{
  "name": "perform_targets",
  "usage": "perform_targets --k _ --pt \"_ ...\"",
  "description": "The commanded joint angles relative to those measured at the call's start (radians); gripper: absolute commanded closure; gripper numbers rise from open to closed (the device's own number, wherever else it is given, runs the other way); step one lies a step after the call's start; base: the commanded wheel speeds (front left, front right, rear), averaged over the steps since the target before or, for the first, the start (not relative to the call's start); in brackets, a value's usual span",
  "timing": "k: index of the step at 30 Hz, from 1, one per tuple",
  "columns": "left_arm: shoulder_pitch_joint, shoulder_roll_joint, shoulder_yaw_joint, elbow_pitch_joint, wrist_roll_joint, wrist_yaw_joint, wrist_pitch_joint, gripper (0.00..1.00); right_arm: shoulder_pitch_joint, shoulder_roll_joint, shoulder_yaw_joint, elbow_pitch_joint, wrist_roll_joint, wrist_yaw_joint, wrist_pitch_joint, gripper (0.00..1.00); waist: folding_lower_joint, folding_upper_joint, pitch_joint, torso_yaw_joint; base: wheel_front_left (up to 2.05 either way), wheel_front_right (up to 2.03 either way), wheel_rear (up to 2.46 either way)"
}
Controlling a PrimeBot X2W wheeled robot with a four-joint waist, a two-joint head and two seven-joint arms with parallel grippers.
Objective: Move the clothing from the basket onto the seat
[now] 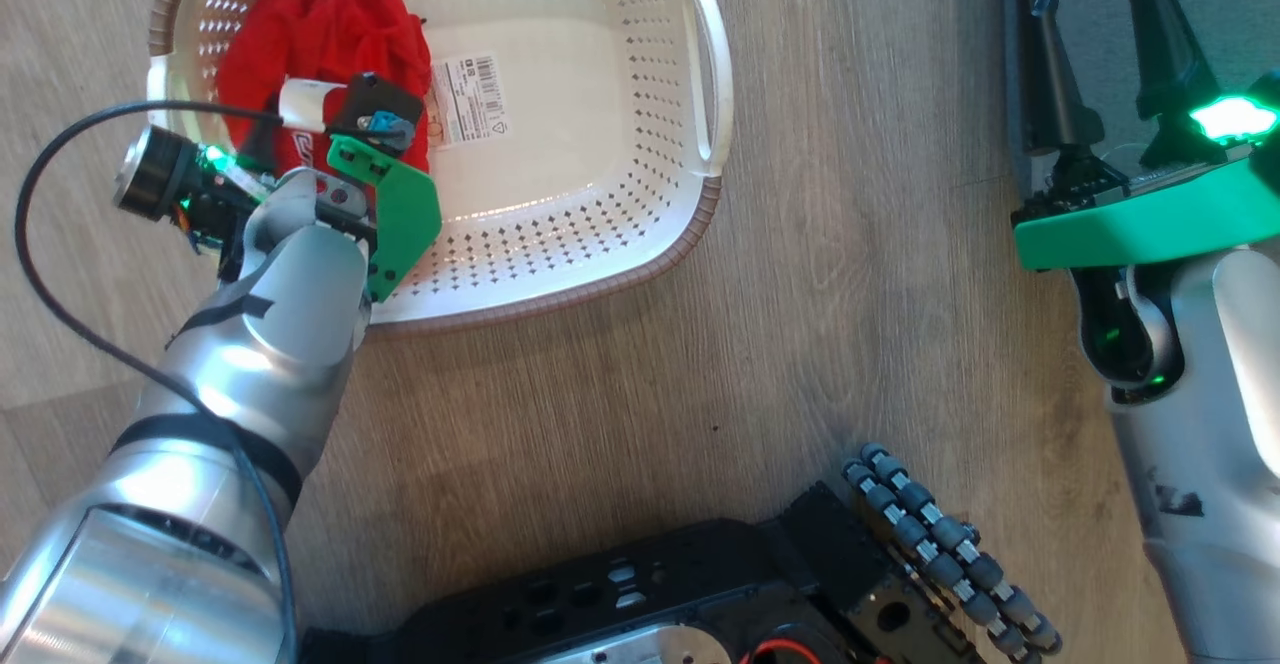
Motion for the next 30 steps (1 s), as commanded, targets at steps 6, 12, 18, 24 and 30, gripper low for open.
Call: perform_targets --k 6,12,18,24,30 --pt "0.024 0.001 -0.006 0.0 -0.013 -0.015 0.016 1.0 0.027 0.003 0.011 -0.015 0.011 0.0 -0.006 0.0 -0.0002 0.0001 -0.046 0.011 0.0 0.0 0.0" --pt "0.056 -0.009 0.001 -0.004 -0.052 -0.03 -0.062 1.0 0.04 -0.009 0.004 -0.007 0.005 0.0 -0.006 0.0 -0.0002 0.0001 -0.127 0.037 0.0 0.0 0.0" --pt "0.104 -0.013 0.028 -0.027 -0.114 -0.042 -0.181 1.0 0.06 -0.026 0.008 0.001 -0.003 0.0 -0.006 0.0 -0.0002 0.0001 -0.212 0.073 0.0 0.0 0.0" --pt "0.201 -0.014 0.048 -0.114 -0.211 -0.097 -0.258 1.0 0.099 -0.039 0.032 0.023 -0.02 0.0 -0.006 0.0 -0.0002 0.0001 -0.353 0.122 0.0 0.0 0.0" --pt "0.284 -0.014 0.062 -0.304 -0.25 -0.109 -0.261 1.0 0.135 -0.041 0.051 0.048 -0.026 0.0 -0.006 0.0 -0.0002 0.0001 -0.461 0.154 0.0 0.0 0.0"
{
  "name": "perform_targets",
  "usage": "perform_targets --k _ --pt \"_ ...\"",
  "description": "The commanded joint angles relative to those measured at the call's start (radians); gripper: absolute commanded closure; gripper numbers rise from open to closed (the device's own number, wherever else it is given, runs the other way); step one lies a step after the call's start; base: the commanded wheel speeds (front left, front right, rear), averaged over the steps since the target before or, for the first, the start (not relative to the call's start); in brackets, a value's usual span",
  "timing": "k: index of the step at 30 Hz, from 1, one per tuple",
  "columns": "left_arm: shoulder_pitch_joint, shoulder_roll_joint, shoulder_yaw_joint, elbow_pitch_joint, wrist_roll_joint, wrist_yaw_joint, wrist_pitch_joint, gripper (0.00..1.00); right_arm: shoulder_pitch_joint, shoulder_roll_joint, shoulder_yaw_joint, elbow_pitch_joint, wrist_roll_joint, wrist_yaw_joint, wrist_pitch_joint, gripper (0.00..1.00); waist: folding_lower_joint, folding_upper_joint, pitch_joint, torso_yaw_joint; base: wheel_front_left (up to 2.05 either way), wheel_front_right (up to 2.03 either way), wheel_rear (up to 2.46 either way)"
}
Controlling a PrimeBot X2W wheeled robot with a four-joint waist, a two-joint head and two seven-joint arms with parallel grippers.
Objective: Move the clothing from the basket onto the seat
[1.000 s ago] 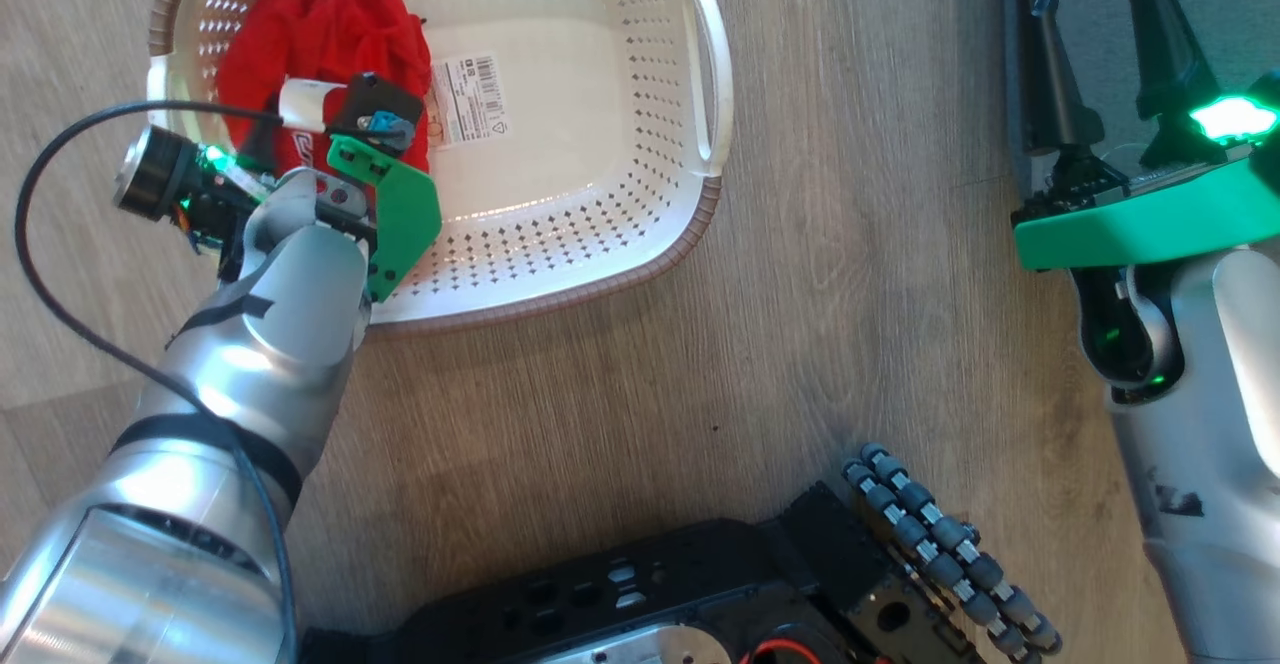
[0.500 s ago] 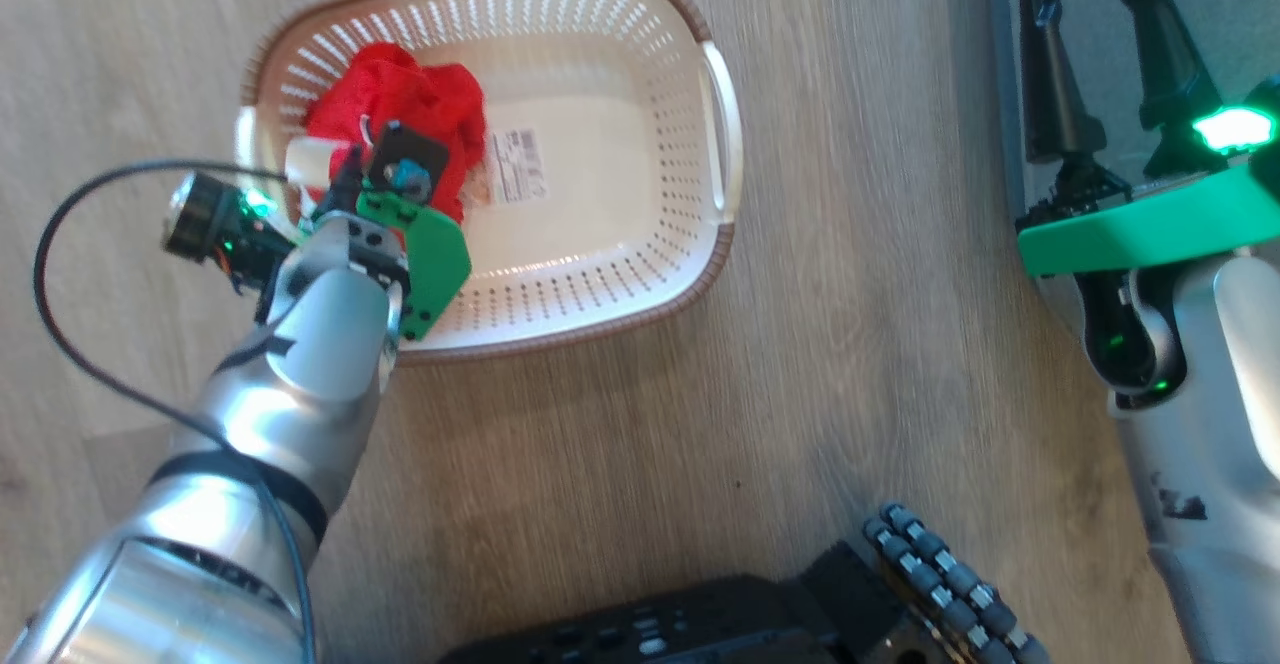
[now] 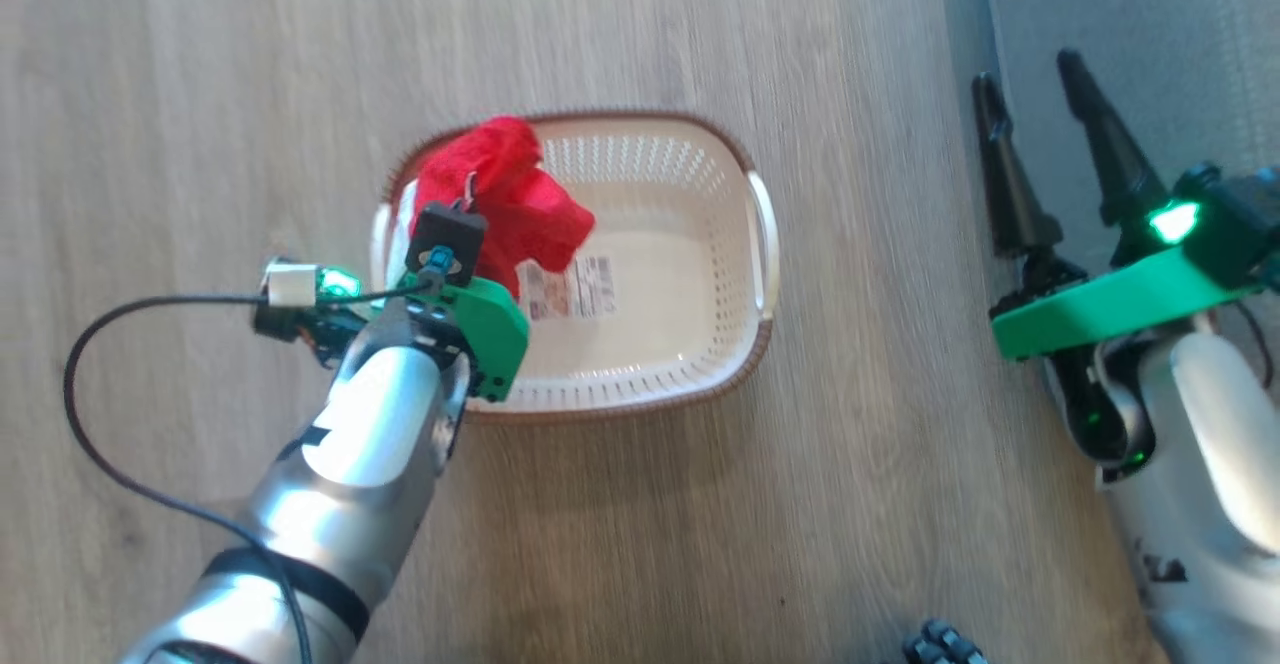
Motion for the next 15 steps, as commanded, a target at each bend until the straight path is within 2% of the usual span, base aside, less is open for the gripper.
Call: perform_targets --k 1,10,15 --pt "0.019 0.016 0.033 -0.052 -0.009 -0.001 -0.013 1.0 0.03 -0.009 0.021 -0.021 -0.009 0.0 -0.006 0.0 0.0001 -0.0001 -0.067 0.034 0.0 0.0 0.0" --pt "0.189 0.034 0.106 -0.373 0.014 -0.057 -0.014 1.0 0.08 0.01 0.053 0.022 -0.01 0.0 -0.006 0.0 0.0001 -0.0001 -0.201 0.056 0.0 0.0 0.0" --pt "0.271 0.036 0.142 -0.502 0.031 -0.101 -0.014 1.0 0.119 0.02 0.055 0.044 -0.014 0.0 -0.006 0.0 0.0001 -0.0001 -0.27 0.067 0.0 0.0 0.0"
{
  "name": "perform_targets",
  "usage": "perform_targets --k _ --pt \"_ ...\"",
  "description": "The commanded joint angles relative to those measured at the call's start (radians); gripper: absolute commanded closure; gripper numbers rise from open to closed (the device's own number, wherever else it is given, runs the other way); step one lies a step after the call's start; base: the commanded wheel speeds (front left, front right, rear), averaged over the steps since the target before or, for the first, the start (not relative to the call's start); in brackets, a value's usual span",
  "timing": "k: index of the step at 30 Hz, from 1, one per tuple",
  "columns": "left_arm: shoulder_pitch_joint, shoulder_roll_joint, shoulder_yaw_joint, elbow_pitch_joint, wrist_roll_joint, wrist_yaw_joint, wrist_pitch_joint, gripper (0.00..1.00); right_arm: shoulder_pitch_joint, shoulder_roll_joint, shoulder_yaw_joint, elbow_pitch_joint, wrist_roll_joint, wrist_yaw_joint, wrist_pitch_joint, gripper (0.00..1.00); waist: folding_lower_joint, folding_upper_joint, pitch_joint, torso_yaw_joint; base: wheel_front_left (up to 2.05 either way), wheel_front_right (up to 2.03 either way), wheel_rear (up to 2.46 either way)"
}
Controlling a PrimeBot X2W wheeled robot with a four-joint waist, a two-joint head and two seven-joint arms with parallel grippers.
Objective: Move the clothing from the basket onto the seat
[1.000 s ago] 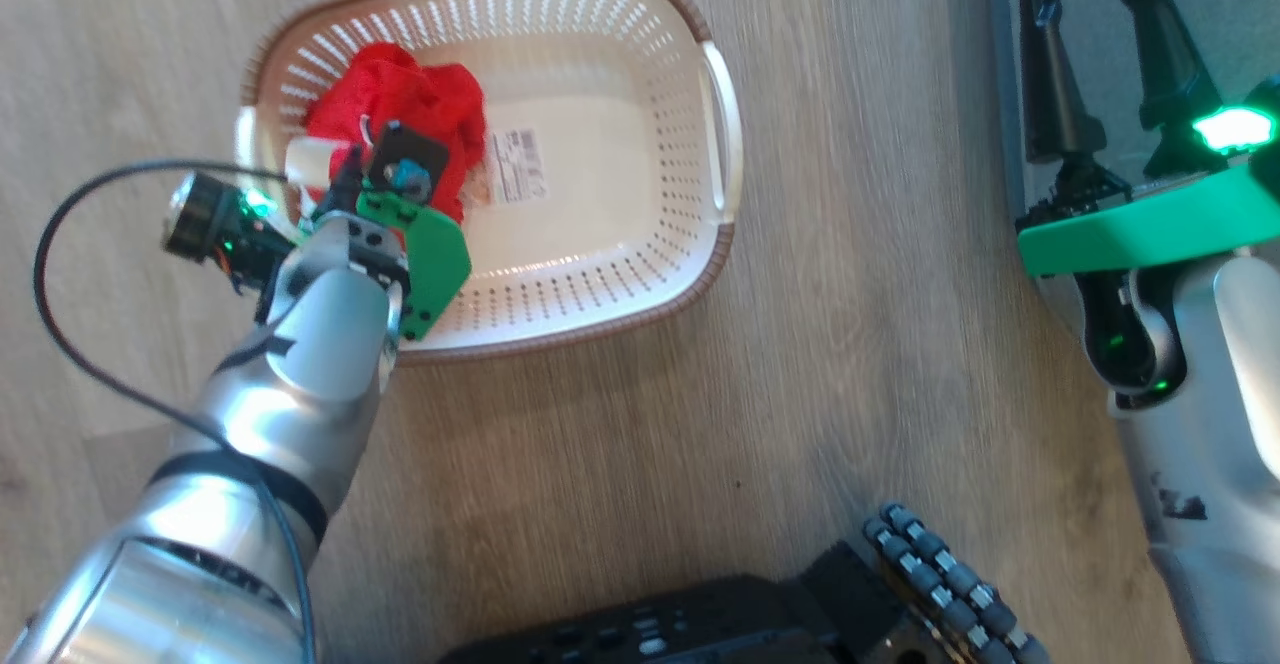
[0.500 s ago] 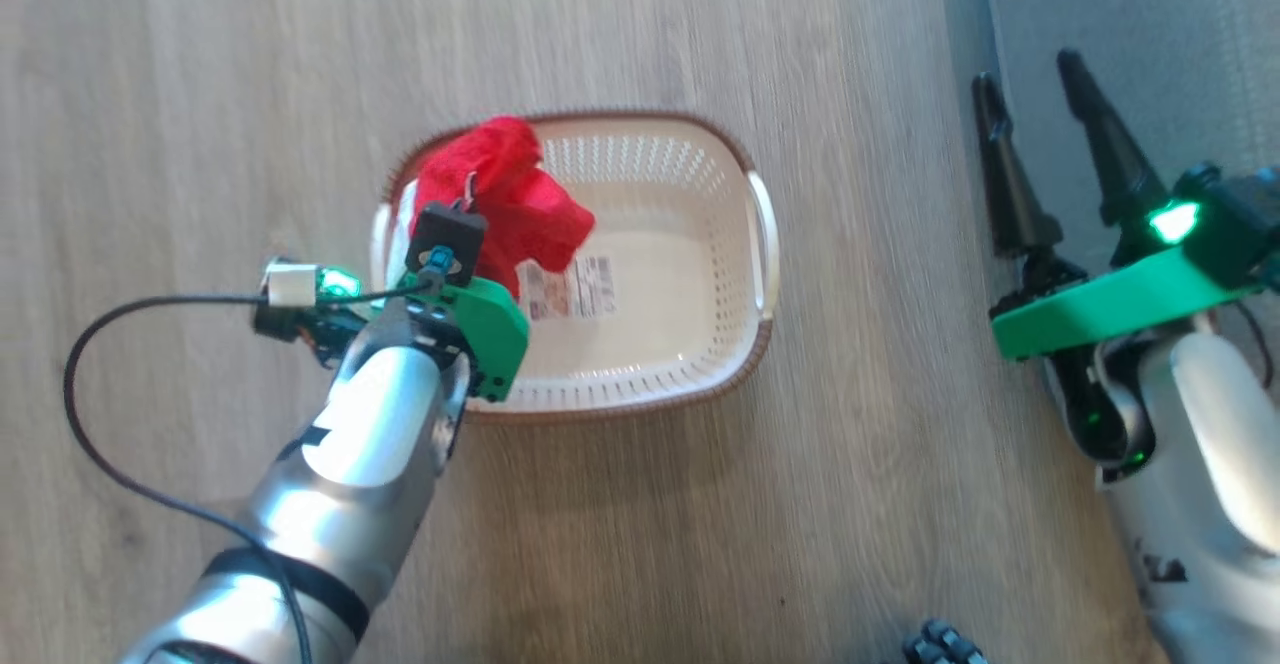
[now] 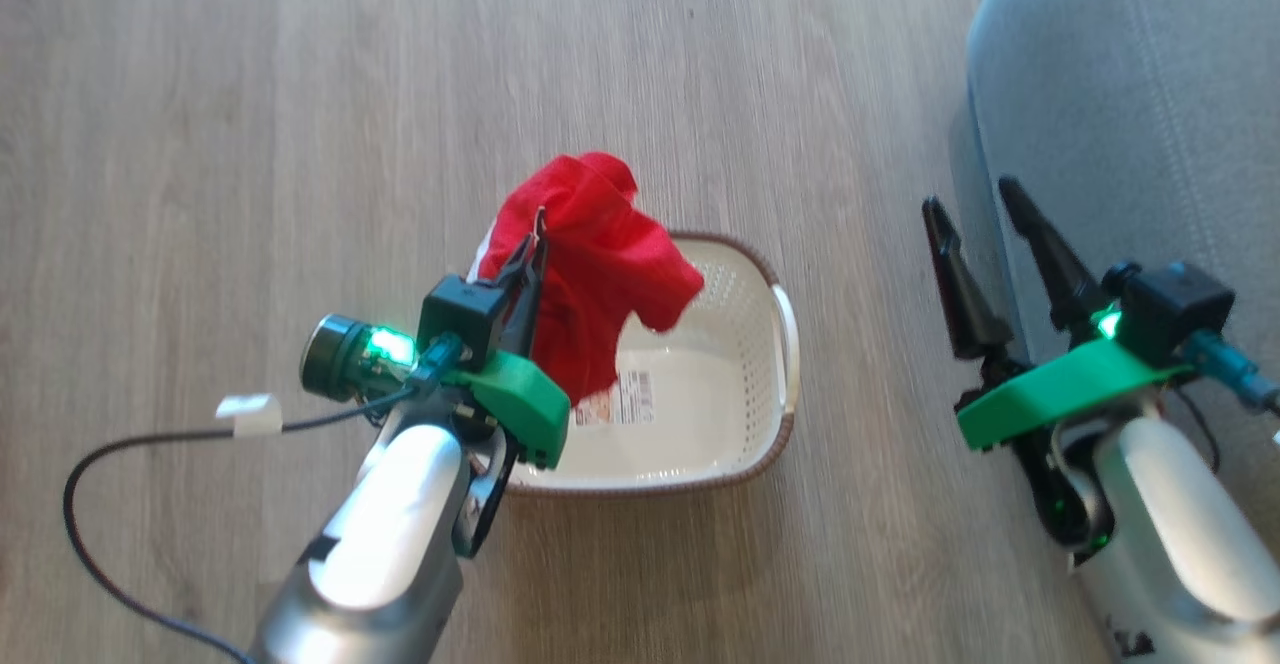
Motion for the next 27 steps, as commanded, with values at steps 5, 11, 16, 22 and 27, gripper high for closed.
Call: perform_targets --k 5,11,16,22,27 --pt "0.041 0.017 0.06 -0.141 0.021 -0.045 -0.013 1.0 0.041 0.008 0.024 0.0 -0.017 0.0 -0.007 0.0 0.0001 -0.0001 -0.089 0.017 0.0 0.0 0.0" --pt "0.078 0.012 0.078 -0.234 0.017 -0.103 -0.013 1.0 0.075 0.027 0.03 0.025 -0.025 0.0 -0.007 0.0 0.0001 -0.0001 -0.148 0.019 0.0 0.0 0.0" --pt "0.074 0.01 0.078 -0.303 0.021 -0.128 -0.013 1.0 0.092 0.037 0.03 0.035 -0.032 0.0 -0.007 0.0 0.0001 -0.0001 -0.168 0.022 0.0 0.0 0.0" --pt "0.038 0.009 0.063 -0.415 0.037 -0.145 -0.013 1.0 0.111 0.051 0.024 0.043 -0.04 0.0 -0.007 0.0 0.0001 -0.0001 -0.183 0.025 0.0 0.0 0.0" --pt "-0.022 0.018 0.05 -0.516 0.053 -0.156 0.003 1.0 0.123 0.061 0.019 0.047 -0.045 0.0 -0.007 0.0 0.0001 -0.0001 -0.19 0.025 0.0 0.0 0.0"
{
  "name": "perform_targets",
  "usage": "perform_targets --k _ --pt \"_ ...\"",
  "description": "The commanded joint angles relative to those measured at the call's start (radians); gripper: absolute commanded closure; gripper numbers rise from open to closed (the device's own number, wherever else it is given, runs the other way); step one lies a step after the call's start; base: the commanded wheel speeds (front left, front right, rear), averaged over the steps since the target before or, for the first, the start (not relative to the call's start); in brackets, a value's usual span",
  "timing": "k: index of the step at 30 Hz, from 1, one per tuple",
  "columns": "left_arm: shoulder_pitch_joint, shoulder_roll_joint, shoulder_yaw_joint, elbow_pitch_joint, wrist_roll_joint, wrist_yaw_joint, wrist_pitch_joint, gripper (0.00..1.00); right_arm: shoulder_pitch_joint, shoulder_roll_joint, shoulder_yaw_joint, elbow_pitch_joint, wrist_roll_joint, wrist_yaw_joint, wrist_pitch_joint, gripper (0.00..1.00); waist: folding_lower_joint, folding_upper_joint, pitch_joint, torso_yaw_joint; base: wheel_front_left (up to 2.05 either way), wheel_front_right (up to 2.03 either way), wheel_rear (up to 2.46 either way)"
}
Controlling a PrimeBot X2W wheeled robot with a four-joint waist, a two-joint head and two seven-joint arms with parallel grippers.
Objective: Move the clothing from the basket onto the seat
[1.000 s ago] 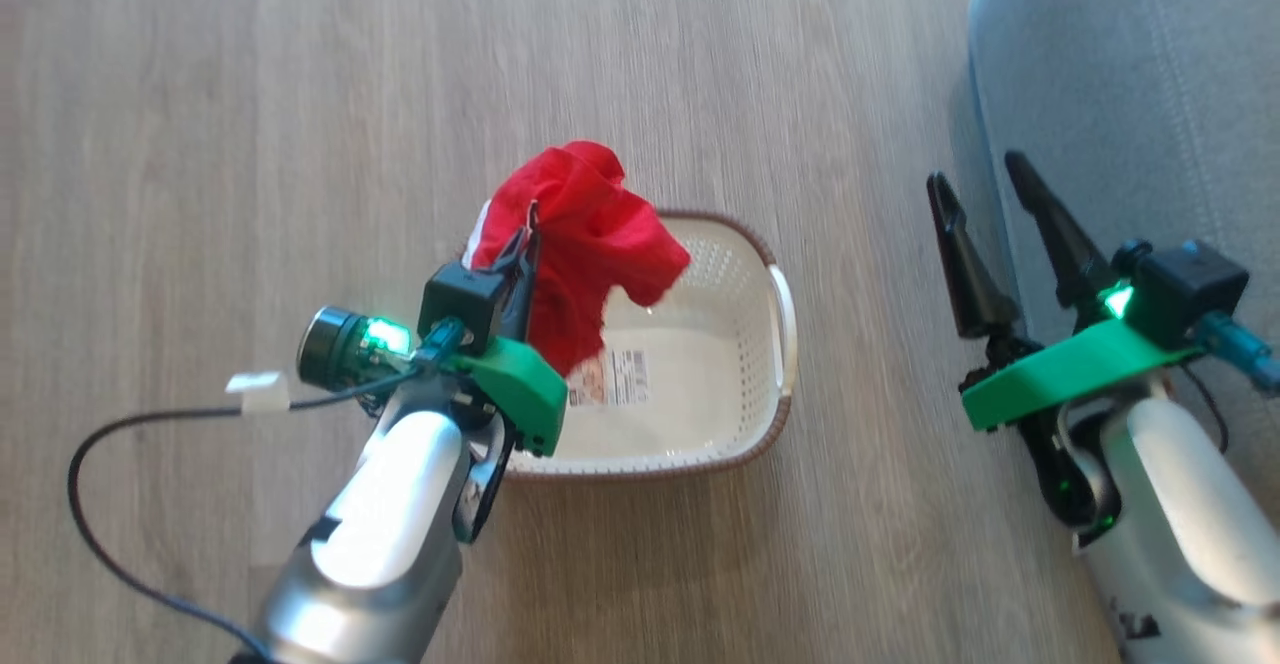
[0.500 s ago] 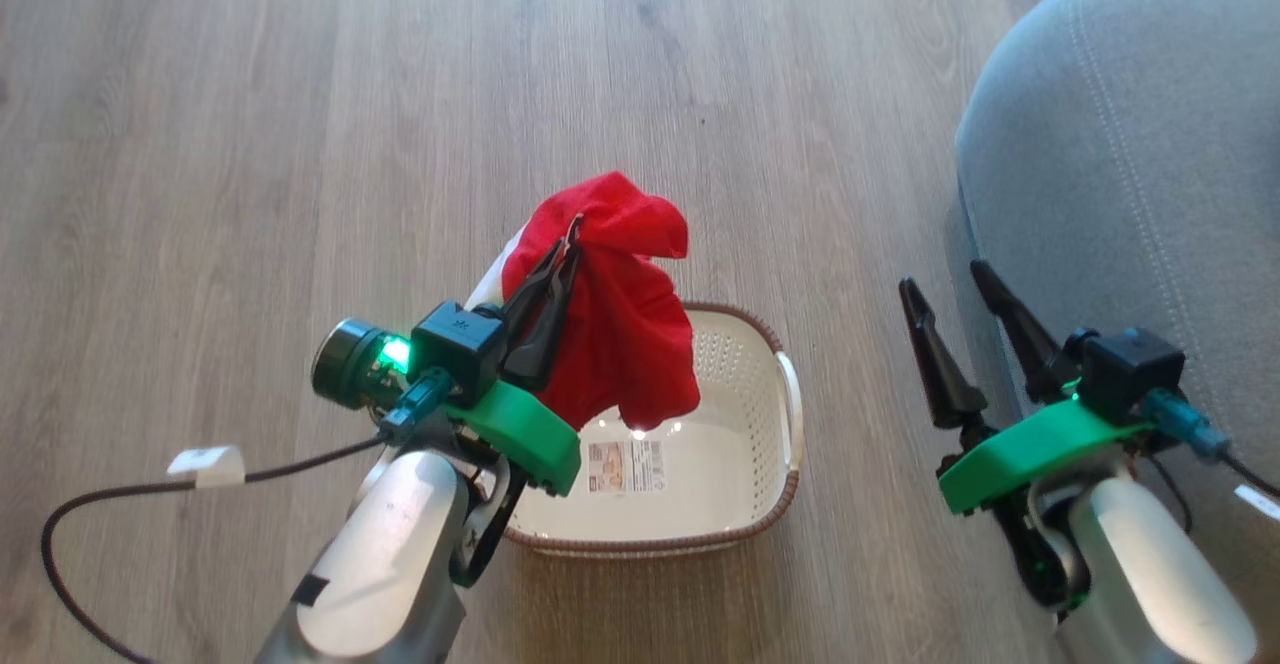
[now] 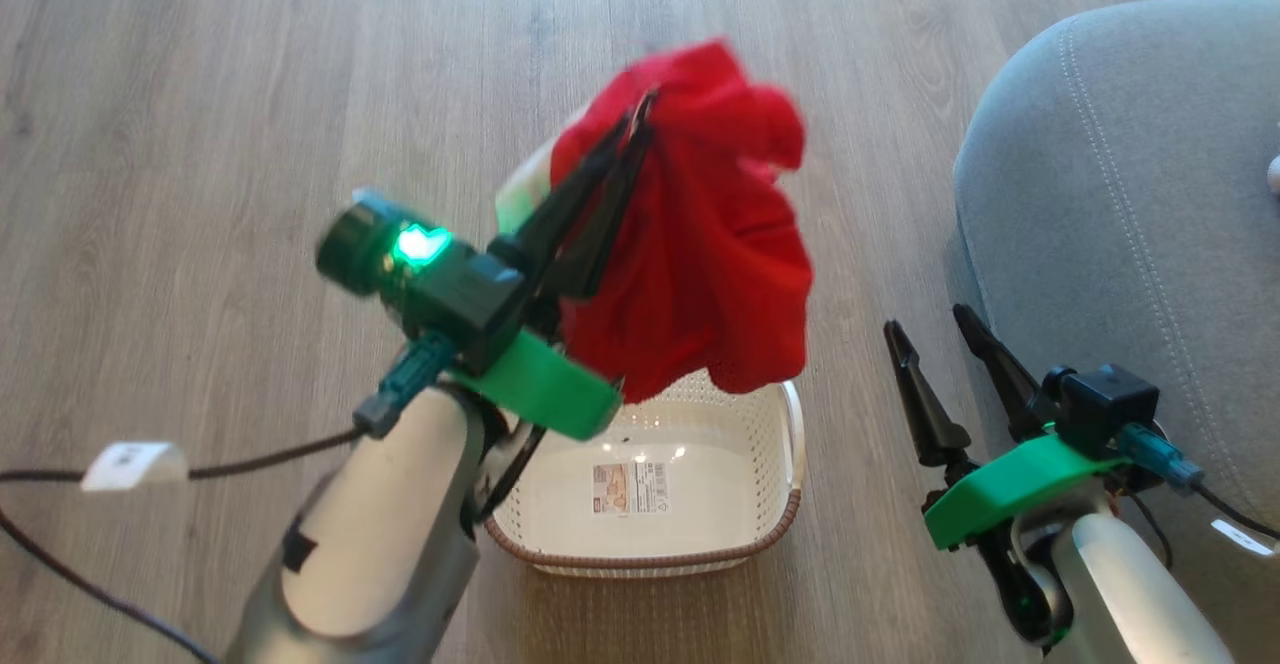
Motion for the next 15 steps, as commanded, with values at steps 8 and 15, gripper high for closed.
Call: perform_targets --k 8,15 --pt "-0.128 0.02 0.014 -0.158 0.016 -0.007 0.06 1.0 -0.008 0.01 0.014 -0.021 -0.007 0.0 -0.007 0.0 0.0001 -0.0001 0.006 -0.005 0.0 0.0 0.0" --pt "-0.136 0.019 0.001 -0.178 0.011 -0.003 0.075 1.0 -0.015 0.024 -0.007 -0.098 0.013 0.0 -0.007 0.0 0.0001 -0.0001 0.013 -0.011 0.0 0.0 0.0"
